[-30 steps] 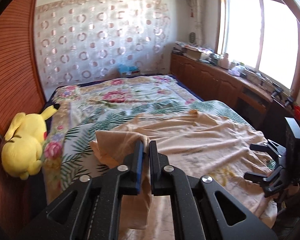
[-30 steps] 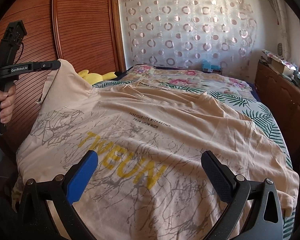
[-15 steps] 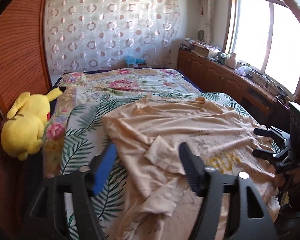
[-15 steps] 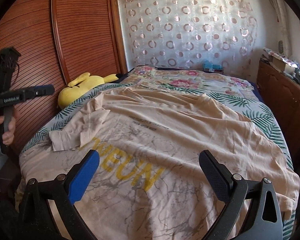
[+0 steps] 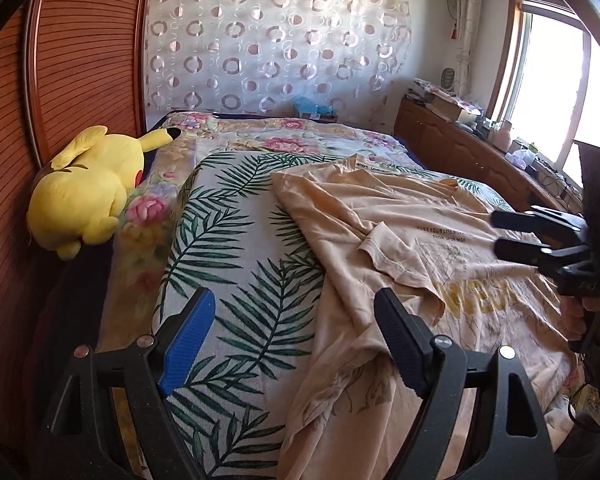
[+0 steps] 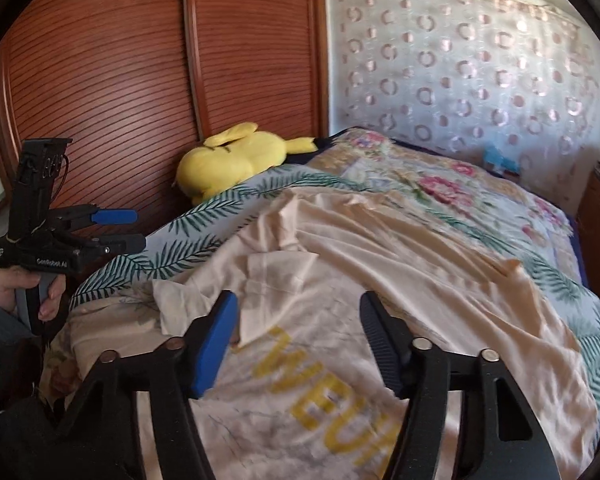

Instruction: Fold small clothes

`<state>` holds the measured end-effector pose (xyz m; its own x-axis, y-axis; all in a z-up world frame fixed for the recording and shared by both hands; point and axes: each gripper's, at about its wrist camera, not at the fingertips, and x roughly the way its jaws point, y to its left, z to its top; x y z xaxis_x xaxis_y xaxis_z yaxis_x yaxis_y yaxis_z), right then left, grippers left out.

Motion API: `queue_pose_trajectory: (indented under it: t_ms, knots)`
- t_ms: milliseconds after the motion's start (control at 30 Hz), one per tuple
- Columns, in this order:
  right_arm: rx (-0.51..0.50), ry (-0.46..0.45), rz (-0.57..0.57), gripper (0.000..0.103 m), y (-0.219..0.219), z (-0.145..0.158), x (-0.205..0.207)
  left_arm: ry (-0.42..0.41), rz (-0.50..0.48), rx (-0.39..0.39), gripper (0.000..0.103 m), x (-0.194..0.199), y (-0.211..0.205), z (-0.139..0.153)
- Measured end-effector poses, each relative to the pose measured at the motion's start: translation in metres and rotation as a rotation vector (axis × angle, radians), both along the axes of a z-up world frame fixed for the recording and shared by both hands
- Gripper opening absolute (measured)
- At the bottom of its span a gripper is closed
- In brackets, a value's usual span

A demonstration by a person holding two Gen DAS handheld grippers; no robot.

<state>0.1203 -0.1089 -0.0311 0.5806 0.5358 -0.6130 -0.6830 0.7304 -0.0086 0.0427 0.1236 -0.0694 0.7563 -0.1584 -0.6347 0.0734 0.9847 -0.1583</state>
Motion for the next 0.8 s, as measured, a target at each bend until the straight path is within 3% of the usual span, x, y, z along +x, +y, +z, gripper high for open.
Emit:
queue_pose_trajectory:
  t_ms: [100,333,467,533,633,800]
  knots:
    - [-0.035,0.040,0.044,0.047,0.027,-0.014,0.020,-0.006,0.000,0.003,0.082,-0.005,0.000,-0.001]
    - [-0.058,0.158,0.072,0.041,0.073,-0.049,0.063,-0.005,0.007,0.006,0.082,-0.012,0.002,-0.004]
    - [-0.116,0.141,0.070,0.035,0.092,-0.061,0.071,0.005,0.009,0.004,0.082,-0.013,0.002,-0.009]
    - [-0.162,0.123,0.050,0.019,0.100,-0.068,0.075,0.007,0.007,0.003,0.082,-0.012,0.001,-0.010]
    - [-0.168,0.102,0.055,0.004,0.106,-0.073,0.079,0.010,0.007,0.002,0.082,-0.012,0.001,-0.011]
    - [-0.102,0.079,0.038,0.003,0.094,-0.061,0.079,0.016,0.005,-0.002,0.082,-0.012,-0.001,-0.014]
